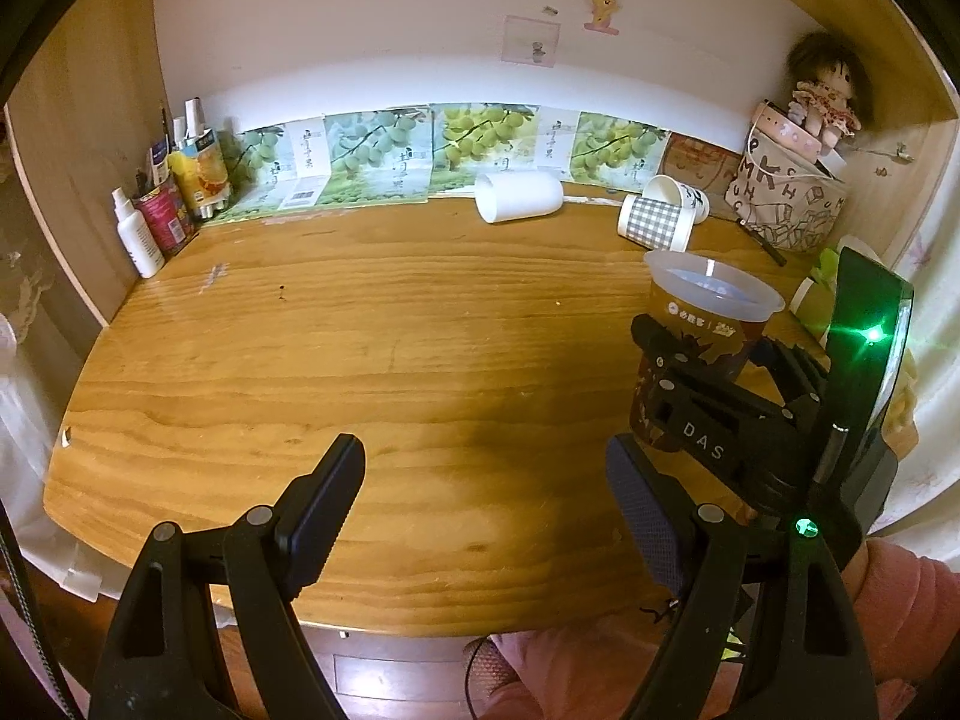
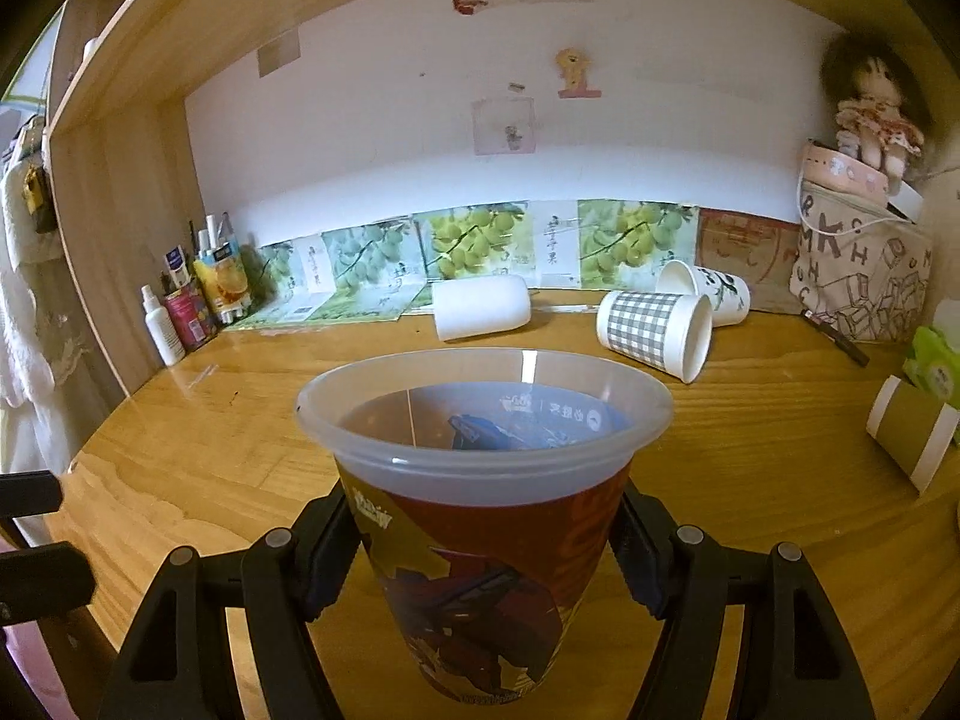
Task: Flip cup upright
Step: 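Carry the upright brown cup with the right gripper and lower it to the desk, then open the right gripper and release the upright brown cup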
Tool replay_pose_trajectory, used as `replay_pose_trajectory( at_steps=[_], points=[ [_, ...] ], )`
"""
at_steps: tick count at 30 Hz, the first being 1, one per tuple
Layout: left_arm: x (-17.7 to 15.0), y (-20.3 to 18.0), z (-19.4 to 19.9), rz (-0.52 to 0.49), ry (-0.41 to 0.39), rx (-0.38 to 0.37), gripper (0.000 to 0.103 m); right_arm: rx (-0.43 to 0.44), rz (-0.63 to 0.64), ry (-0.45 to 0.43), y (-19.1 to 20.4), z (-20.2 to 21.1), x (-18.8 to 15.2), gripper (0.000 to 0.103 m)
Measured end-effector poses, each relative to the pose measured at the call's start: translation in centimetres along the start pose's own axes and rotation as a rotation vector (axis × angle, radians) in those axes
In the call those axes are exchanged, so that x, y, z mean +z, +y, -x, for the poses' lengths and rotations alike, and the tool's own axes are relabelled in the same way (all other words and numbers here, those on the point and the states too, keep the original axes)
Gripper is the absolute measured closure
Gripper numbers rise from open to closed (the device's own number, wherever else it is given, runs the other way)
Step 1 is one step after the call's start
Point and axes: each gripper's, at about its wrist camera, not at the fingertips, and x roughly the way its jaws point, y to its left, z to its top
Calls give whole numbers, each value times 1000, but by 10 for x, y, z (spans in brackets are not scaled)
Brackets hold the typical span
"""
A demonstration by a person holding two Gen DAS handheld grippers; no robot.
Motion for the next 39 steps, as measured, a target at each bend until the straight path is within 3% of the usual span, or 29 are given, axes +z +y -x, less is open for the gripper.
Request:
replay_pose_trajectory(
  at_steps=[15, 25, 28, 39],
  points=[
    [-14, -5, 11, -5, -1, 11, 18, -2, 39, -16, -3, 5, -20, 29],
    [-29, -20, 21, -50, 14, -4, 18, 2, 22, 70, -7, 15, -38, 28],
    [-35, -19, 25, -42, 22, -6, 18, 4, -1, 92, -10, 19, -41, 22],
    [-49, -16, 35, 32, 51, 33, 18, -33, -5, 172, -14, 61, -58, 15]
  ],
)
